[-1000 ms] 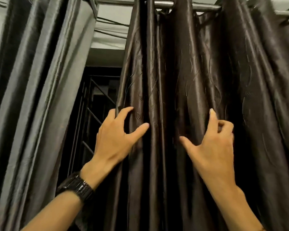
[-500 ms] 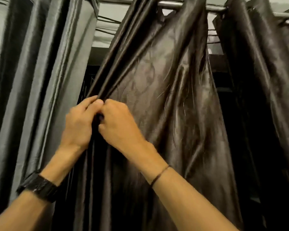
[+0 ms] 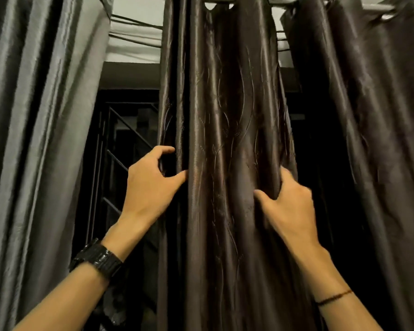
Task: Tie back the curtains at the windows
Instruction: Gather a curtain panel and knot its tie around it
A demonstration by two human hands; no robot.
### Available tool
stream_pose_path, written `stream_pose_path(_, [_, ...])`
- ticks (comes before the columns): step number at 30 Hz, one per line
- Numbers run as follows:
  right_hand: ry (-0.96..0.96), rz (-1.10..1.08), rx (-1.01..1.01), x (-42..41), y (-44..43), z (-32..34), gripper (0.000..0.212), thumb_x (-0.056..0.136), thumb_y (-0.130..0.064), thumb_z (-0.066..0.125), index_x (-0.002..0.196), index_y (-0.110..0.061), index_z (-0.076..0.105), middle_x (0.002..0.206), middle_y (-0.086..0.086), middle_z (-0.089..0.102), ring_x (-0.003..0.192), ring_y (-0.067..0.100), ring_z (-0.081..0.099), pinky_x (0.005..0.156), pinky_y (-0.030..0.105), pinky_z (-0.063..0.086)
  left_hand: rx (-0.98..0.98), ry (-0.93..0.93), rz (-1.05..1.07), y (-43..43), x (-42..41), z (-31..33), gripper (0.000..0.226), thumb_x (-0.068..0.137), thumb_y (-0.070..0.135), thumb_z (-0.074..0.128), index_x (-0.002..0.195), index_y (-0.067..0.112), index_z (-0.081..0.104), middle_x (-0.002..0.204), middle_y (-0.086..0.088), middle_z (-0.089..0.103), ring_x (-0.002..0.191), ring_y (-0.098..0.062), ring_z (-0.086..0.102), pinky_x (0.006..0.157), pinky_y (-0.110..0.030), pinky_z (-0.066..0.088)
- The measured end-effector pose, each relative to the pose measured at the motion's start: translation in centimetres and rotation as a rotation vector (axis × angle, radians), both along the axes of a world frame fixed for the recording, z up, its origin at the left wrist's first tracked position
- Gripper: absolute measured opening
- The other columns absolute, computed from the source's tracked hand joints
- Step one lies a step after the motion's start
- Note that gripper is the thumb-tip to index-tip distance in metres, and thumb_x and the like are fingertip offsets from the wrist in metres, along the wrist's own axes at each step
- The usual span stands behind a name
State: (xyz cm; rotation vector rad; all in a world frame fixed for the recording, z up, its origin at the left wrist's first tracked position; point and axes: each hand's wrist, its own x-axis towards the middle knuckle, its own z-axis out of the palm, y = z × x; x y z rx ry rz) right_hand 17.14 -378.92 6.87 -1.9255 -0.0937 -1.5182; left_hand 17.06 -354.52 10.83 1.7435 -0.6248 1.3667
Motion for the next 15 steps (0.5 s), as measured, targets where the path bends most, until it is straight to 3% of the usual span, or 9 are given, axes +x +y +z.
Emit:
stream_pose_path(1, [-0.018, 0.018, -0.023, 0.4, -0.2, -0.2, 0.046, 0.091, -0.025, 0.072, 0.134, -0.018, 0.058, 0.101, -0.004, 0.07, 0.087, 0.014, 0.068, 0.08, 0.028, 0.056, 0.021, -0.024, 0.04, -0.6, 0.0, -0.2, 0.051, 0.086, 0.016, 0.083, 0.133, 0.022, 0.064, 0.092, 0.015, 0.067, 0.068, 0.004, 0.064, 0.068, -0.006, 0.048])
stream_pose_path(3, [-0.089, 0.045, -0.056, 0.7, 0.1, -0.5, 0.021, 0.094, -0.012, 0.065, 0.114, -0.017, 0.065, 0.088, -0.007, 0.066, 0.079, 0.014, 0.067, 0.075, 0.033, 0.059, 0.06, -0.068, 0.099, -1.0, 0.0, -0.5, 0.055, 0.084, 0.003, 0.078, 0.133, 0.022, 0.062, 0.076, 0.005, 0.065, 0.058, -0.007, 0.059, 0.057, -0.014, 0.046])
stream_pose_path(5, [-0.148, 0.051, -0.079, 0.7, 2.3, -0.3, 0.013, 0.09, -0.004, 0.057, 0.096, -0.014, 0.063, 0.085, -0.002, 0.063, 0.077, 0.02, 0.065, 0.072, 0.041, 0.057, 0.068, -0.096, 0.133, -0.9, 0.0, -0.6, 0.061, 0.082, -0.002, 0.074, 0.134, 0.027, 0.058, 0.072, -0.004, 0.065, 0.057, -0.016, 0.059, 0.06, -0.031, 0.054])
stream_pose_path(7, [-0.167, 0.127, -0.21, 0.7, 6.8, 0.7, 0.014, 0.08, -0.004, 0.049, 0.087, -0.008, 0.061, 0.089, 0.008, 0.061, 0.08, 0.036, 0.062, 0.071, 0.046, 0.052, 0.067, -0.111, 0.148, -0.5, -0.2, -0.4, 0.066, 0.08, -0.003, 0.071, 0.135, 0.029, 0.055, 0.071, -0.007, 0.065, 0.056, -0.016, 0.059, 0.061, -0.032, 0.054])
stream_pose_path(9, [-0.115, 0.283, -0.377, 0.5, 11.8, 2.1, 0.015, 0.085, -0.007, 0.052, 0.095, -0.005, 0.063, 0.097, 0.011, 0.06, 0.086, 0.04, 0.062, 0.073, 0.048, 0.052, 0.05, -0.123, 0.149, 0.2, -0.3, -0.4, 0.069, 0.08, -0.007, 0.068, 0.137, 0.028, 0.055, 0.074, 0.004, 0.066, 0.063, -0.001, 0.062, 0.061, -0.013, 0.047])
stream_pose_path(11, [-0.067, 0.34, -0.529, -0.4, 14.7, 3.5, 0.02, 0.089, -0.007, 0.057, 0.108, -0.007, 0.064, 0.102, 0.009, 0.06, 0.092, 0.039, 0.063, 0.075, 0.047, 0.055, -0.008, -0.123, 0.148, 1.4, -0.3, -0.4, 0.065, 0.085, -0.006, 0.067, 0.139, 0.028, 0.055, 0.087, 0.016, 0.068, 0.078, 0.012, 0.063, 0.067, -0.003, 0.043])
stream_pose_path(15, [-0.053, 0.213, -0.582, -0.9, 13.2, 2.4, 0.025, 0.093, -0.017, 0.057, 0.117, -0.016, 0.06, 0.104, 0.004, 0.056, 0.097, 0.036, 0.06, 0.074, 0.044, 0.053, -0.039, -0.031, 0.191, 2.7, 0.1, -1.8, 0.048, 0.094, 0.027, 0.073, 0.14, 0.029, 0.058, 0.104, 0.011, 0.072, 0.081, -0.002, 0.063, 0.073, -0.012, 0.043])
